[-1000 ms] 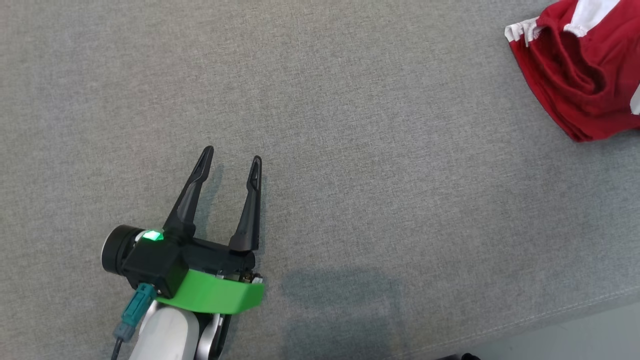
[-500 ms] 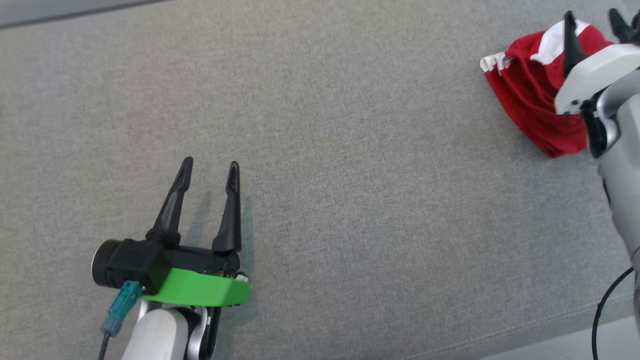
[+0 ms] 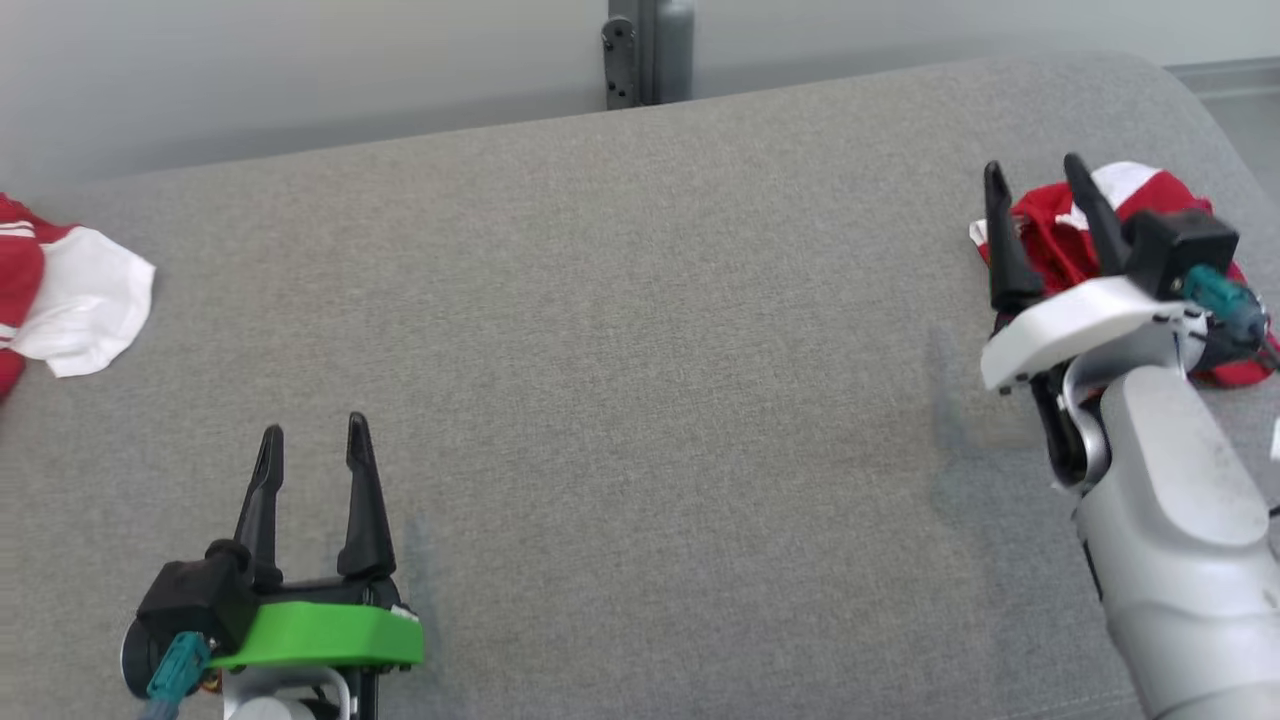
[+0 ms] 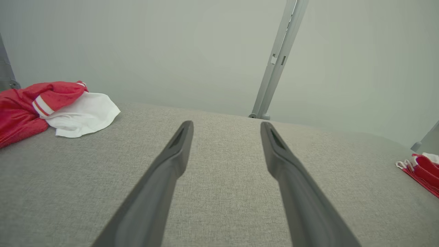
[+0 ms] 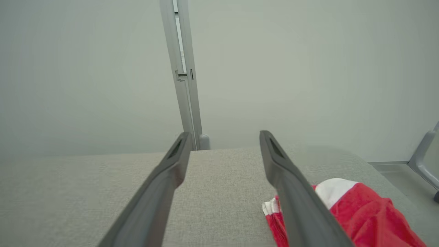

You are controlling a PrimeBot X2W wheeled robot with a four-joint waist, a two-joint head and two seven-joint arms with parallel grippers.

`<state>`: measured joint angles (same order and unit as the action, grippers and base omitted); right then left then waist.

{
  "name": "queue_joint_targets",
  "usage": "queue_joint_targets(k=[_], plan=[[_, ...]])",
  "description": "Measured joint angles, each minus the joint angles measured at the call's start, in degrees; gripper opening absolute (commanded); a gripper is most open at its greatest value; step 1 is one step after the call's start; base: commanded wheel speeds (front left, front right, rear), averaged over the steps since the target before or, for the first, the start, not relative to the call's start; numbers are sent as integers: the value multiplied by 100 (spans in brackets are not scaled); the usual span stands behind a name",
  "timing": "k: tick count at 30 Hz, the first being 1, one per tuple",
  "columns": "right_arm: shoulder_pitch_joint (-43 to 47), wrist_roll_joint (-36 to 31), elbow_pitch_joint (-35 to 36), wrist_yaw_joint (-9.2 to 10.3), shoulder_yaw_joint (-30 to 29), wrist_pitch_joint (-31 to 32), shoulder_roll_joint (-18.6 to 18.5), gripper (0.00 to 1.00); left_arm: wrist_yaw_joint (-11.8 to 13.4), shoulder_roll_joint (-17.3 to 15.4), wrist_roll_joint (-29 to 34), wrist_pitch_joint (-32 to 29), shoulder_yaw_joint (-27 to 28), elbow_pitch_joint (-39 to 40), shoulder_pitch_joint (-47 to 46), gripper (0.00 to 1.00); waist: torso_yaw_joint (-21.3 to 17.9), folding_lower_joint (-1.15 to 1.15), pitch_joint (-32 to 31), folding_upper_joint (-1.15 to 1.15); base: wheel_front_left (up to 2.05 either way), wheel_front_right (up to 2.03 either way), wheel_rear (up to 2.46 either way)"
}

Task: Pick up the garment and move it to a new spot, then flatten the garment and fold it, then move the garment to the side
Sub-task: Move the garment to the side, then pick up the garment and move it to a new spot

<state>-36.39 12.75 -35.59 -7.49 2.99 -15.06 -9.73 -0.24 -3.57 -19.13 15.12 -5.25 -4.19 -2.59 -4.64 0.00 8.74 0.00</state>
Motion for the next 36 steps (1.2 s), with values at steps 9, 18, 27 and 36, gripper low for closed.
queue_joint_targets(k=[9,18,27,36], plan=[[1749,-246,1458,0,-219,0,606,100,-26,53,-8,1,70,-62,402,100,489,0,-454,0,0,0,0],[2728,1,2183,0,-67,1,686,100,15,64,-120,1,-66,-111,474,100,770,0,-720,0,0,0,0],[2921,94,2282,0,18,43,687,100,33,66,-147,1,-162,-148,493,100,773,0,-782,0,0,0,0],[2973,113,2323,0,26,89,687,100,48,67,-146,1,-188,-145,496,100,755,0,-781,0,0,0,0]])
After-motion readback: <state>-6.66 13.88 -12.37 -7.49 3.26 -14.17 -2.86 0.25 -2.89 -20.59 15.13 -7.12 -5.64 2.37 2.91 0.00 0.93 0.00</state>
